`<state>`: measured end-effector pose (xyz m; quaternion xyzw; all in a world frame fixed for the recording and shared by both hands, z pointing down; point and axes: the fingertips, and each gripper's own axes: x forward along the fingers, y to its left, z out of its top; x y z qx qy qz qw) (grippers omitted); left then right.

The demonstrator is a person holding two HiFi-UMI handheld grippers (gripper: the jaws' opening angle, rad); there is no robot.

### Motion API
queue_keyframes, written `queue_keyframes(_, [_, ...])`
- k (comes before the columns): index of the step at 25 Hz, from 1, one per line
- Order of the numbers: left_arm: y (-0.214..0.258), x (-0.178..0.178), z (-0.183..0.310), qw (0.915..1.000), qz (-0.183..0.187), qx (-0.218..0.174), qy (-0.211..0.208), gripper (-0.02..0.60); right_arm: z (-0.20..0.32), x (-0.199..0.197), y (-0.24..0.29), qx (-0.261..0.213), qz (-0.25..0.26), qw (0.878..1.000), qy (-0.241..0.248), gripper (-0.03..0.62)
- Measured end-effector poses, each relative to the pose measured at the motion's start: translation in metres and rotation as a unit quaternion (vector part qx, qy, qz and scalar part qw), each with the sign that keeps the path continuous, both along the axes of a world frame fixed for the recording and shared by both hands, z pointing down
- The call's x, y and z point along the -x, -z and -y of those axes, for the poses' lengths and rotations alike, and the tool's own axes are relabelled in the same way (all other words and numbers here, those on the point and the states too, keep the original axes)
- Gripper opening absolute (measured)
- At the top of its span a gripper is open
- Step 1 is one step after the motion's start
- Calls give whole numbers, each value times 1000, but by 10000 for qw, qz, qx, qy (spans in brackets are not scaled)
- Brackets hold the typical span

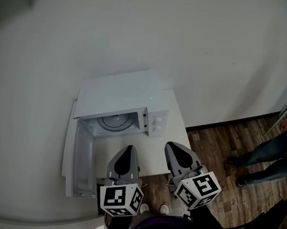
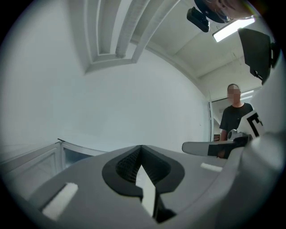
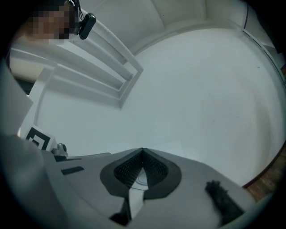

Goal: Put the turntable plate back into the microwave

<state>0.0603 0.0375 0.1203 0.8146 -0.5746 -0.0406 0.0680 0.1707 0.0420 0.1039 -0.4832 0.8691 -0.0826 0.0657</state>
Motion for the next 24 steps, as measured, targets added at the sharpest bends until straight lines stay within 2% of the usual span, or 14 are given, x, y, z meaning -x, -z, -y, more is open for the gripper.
queue_keyframes(24, [0,11,18,9999,-45,26,162,5,18,7,8,-165,-326,9993,72,8])
